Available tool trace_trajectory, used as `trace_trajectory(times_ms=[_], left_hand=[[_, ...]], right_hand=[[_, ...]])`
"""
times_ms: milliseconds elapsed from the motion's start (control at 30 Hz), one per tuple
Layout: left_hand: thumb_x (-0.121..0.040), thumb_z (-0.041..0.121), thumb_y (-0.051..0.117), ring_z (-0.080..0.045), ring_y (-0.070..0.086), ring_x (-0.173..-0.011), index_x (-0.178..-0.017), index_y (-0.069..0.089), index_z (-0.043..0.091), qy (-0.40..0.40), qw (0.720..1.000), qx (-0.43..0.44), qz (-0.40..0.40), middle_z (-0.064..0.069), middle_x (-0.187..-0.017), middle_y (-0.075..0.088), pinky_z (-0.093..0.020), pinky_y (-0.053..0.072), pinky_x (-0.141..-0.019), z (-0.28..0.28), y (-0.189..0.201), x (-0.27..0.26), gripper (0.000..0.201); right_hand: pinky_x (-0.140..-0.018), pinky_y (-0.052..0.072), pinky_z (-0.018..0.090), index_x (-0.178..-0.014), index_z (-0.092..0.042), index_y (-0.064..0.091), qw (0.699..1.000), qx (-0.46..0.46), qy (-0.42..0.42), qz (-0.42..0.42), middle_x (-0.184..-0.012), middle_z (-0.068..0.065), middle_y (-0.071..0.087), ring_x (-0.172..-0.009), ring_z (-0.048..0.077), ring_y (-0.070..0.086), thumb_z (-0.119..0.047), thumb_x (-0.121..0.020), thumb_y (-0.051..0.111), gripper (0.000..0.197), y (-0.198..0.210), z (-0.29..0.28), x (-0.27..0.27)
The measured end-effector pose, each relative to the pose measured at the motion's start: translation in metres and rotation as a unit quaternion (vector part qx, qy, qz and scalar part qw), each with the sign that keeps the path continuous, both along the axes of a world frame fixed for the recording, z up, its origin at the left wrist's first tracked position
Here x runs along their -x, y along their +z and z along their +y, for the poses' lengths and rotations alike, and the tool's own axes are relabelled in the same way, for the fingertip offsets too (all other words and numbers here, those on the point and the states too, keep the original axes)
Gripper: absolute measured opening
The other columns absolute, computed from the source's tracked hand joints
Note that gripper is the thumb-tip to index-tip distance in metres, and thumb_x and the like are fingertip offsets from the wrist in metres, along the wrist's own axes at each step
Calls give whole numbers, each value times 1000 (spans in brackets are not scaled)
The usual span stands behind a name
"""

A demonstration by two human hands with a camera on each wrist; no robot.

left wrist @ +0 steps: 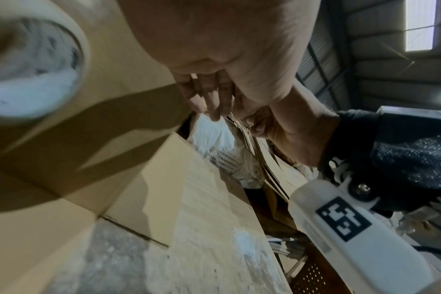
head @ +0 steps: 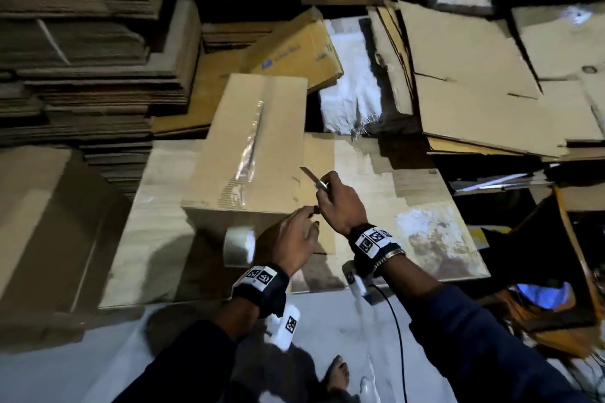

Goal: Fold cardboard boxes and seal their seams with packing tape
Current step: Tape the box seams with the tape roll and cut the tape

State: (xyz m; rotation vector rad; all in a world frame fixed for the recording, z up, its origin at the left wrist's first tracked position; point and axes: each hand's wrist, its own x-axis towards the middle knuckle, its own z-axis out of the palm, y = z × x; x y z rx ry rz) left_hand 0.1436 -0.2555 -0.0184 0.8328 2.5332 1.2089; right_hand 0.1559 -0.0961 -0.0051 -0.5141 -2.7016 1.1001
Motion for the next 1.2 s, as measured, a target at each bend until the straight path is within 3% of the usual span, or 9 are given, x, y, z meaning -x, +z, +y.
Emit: trace_trajectory(times_ms=[100, 200, 267, 367, 500, 667, 833, 1033, 1200], left_hand=[[-94, 31, 52, -24, 72, -92, -122, 64, 30, 44, 999, -15, 26, 3, -101, 77, -36, 56, -72, -40, 8, 13, 30], [-90, 28, 60, -19, 72, -85, -101, 73, 28, 142, 988, -61, 1, 6, -93, 77, -35, 58, -74, -81, 1, 21, 17], [-91, 19, 68, -23, 68, -101, -97, 72, 27, 248, 967, -51, -20, 1, -107, 70, -32, 52, -84, -105, -2, 29, 11], [-92, 31, 74, -29, 53, -121, -125, 60, 16, 324, 928, 9, -184, -8, -130, 56, -39, 43, -103, -130, -20, 48, 39], [-80, 65, 74, -31, 67, -104, -133, 55, 18, 251, 883, -121, -378, -14, -124, 67, -55, 60, -91, -144, -52, 61, 73], [-89, 41, 80, -29, 70, -97, -121, 68, 10, 211, 881, -139, -400, -13, -113, 73, -44, 60, -78, -158, -49, 73, 46], [-95, 41, 73, -27, 69, -99, -109, 76, 13, 140, 950, 13, -279, -8, -109, 75, -34, 55, -84, -151, -32, 88, 31], [-100, 33, 69, -24, 67, -96, -115, 72, 16, 119, 923, -96, -352, -8, -114, 73, -42, 60, -82, -160, -40, 69, 23], [-102, 27, 66, -12, 63, -80, -118, 75, 15, 117, 909, -153, -368, -2, -103, 73, -23, 48, -59, -164, -38, 67, 22]], right_hand=[[-63, 52, 42, -110, -29, 47, 999, -28, 25, 7, -86, 4, 72, -76, 33, 65, -47, -92, 47, 26, 16, -43, 19], [-68, 54, 38, -117, -30, 51, 996, -69, 57, -1, -99, 4, 76, -83, 30, 68, -58, -91, 57, 39, 17, -80, 35], [-71, 54, 36, -119, -27, 54, 991, -96, 89, -30, -103, 1, 75, -87, 27, 68, -60, -89, 66, 46, 10, -95, 41], [-70, 52, 34, -114, -29, 60, 985, -135, 93, -47, -101, -3, 74, -90, 26, 69, -60, -86, 73, 43, -1, -100, 48], [-71, 53, 38, -116, -29, 61, 981, -159, 81, -73, -100, 1, 74, -91, 30, 68, -64, -83, 75, 51, -2, -97, 55], [-62, 43, 34, -102, -28, 56, 976, -189, 92, -63, -88, 0, 66, -79, 27, 62, -64, -88, 70, 41, -2, -105, 50], [-71, 54, 39, -125, -20, 62, 966, -220, 102, -87, -104, 8, 73, -91, 32, 68, -54, -97, 64, 44, 3, -111, 49], [-96, 53, 40, -146, -14, 53, 977, -116, 110, -139, -125, 13, 71, -113, 33, 68, -42, -99, 68, 57, 26, -115, 50], [-74, 43, 34, -133, -15, 28, 977, -84, 179, -76, -102, 9, 60, -82, 28, 59, -28, -108, 41, 31, 50, -135, 17]])
